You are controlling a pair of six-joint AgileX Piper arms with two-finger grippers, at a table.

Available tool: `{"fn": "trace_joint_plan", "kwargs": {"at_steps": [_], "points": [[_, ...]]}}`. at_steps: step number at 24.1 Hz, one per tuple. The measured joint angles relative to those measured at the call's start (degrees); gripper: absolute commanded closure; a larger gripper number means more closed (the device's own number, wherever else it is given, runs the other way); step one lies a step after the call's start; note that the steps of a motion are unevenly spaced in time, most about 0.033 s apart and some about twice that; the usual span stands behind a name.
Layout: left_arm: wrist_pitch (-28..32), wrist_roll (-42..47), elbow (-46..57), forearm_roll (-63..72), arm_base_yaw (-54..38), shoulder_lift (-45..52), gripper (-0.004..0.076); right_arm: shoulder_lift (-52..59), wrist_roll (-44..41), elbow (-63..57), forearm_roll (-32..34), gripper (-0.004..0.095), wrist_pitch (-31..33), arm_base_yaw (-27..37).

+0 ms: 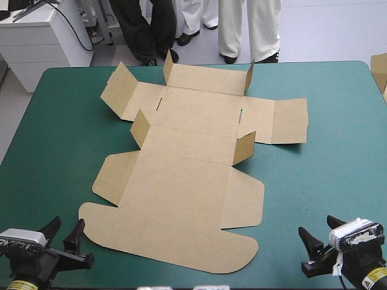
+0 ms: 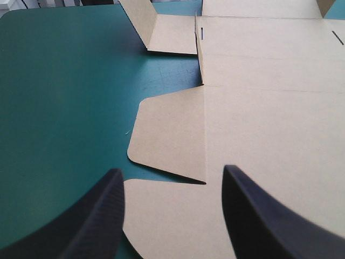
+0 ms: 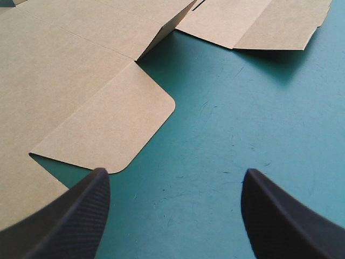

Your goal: Fold the box

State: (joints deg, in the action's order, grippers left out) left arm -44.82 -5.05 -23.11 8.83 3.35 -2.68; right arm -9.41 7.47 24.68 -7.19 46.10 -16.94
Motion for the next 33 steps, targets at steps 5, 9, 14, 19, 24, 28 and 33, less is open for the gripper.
{"fn": "trace_joint_plan", "kwargs": {"at_steps": [5, 9, 14, 19, 24, 28, 33], "points": [[0.0, 0.1, 0.0, 0.0, 0.0, 0.0, 0.0333, -0.7, 0.0, 0.8, -0.4, 0.0278, 0.1, 0.0], [-1.5, 0.8, -1.0, 0.3, 0.0, -0.2, 0.0333, -5.3, 0.0, 4.1, -0.5, 0.0278, 0.1, 0.0], [-5.2, 1.4, -5.0, 2.2, 0.0, -8.3, 0.0333, -25.0, 0.0, 16.3, -6.0, 0.0278, -0.3, 0.0], [-5.9, 1.5, -9.9, 2.4, 0.0, -16.5, 0.0333, -38.2, -3.3, 25.3, -7.5, 0.0278, -0.8, 0.0], [-7.3, 0.5, -15.0, 1.6, 0.0, -21.4, 0.0333, -57.8, -5.6, 35.6, -8.3, 0.0277, 0.4, 0.0], [-8.7, 0.0, -15.2, 0.4, 0.0, -21.5, 0.0333, -70.2, -5.8, 43.9, -9.0, 0.0274, 2.8, 0.0], [-9.9, 0.0, -15.2, -0.8, 0.0, -21.5, 0.0333, -78.5, -5.2, 50.5, -11.4, 0.0273, 4.2, 1.2]]}}
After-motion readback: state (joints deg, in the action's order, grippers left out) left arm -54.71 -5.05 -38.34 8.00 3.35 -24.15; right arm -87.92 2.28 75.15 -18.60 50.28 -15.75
